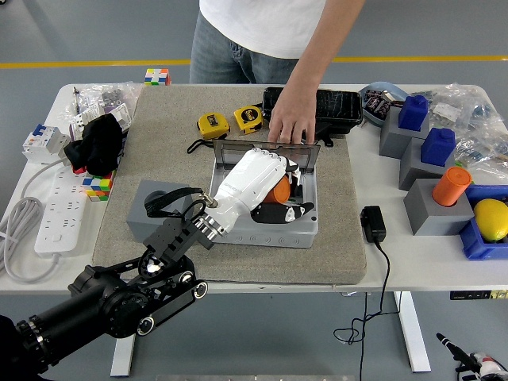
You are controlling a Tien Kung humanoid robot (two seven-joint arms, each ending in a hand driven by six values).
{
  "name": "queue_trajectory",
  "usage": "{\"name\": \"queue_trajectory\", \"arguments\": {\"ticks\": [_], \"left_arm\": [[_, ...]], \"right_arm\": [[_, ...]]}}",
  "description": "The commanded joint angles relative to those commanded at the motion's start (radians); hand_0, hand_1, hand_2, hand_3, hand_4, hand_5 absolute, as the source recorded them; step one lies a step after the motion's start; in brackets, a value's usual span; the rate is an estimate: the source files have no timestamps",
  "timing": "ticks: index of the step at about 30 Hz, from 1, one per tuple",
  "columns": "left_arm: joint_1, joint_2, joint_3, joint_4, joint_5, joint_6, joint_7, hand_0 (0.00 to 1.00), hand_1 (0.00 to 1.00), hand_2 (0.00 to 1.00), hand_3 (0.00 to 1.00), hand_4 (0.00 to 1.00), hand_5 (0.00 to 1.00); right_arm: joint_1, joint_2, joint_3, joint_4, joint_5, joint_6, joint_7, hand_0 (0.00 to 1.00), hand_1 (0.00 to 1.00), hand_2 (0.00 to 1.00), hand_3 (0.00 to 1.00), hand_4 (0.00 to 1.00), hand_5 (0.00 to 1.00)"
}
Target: Fetch the battery,place it into the box,close the lid of the box
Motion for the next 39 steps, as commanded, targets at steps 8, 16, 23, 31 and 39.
{"name": "queue_trajectory", "arguments": {"ticks": [8, 16, 23, 31, 39], "left_arm": [[-0.019, -0.009, 0.012, 0.059, -0.027, 0.000, -0.020, 0.083, 0.080, 0.126, 0.130, 0.712, 0.350], [-0.056, -0.009, -0.004, 0.112, -0.054, -0.002, -0.046, 0.084, 0.081, 0.127, 0.132, 0.710, 0.353], [-0.073, -0.009, 0.001, 0.149, -0.063, -0.006, -0.050, 0.086, 0.084, 0.129, 0.133, 0.710, 0.355], [-0.060, -0.009, 0.017, 0.116, -0.070, 0.000, -0.047, 0.087, 0.084, 0.128, 0.133, 0.710, 0.355], [-0.064, -0.009, 0.012, 0.107, -0.091, 0.005, -0.052, 0.090, 0.081, 0.128, 0.133, 0.712, 0.358]], "right_arm": [[0.003, -0.001, -0.001, 0.000, 0.001, 0.000, 0.000, 0.828, 0.765, 0.745, 0.822, 0.998, 0.998], [0.003, 0.001, 0.001, 0.000, -0.003, 0.000, -0.001, 0.828, 0.765, 0.745, 0.822, 0.998, 0.998], [0.004, 0.001, -0.004, 0.000, 0.002, 0.000, 0.000, 0.828, 0.765, 0.745, 0.822, 0.998, 0.998], [0.004, 0.001, 0.000, 0.000, -0.003, 0.000, -0.001, 0.828, 0.765, 0.745, 0.823, 0.998, 0.998], [0.005, 0.000, 0.005, 0.000, -0.009, 0.001, -0.002, 0.828, 0.765, 0.745, 0.822, 0.998, 0.998]]}}
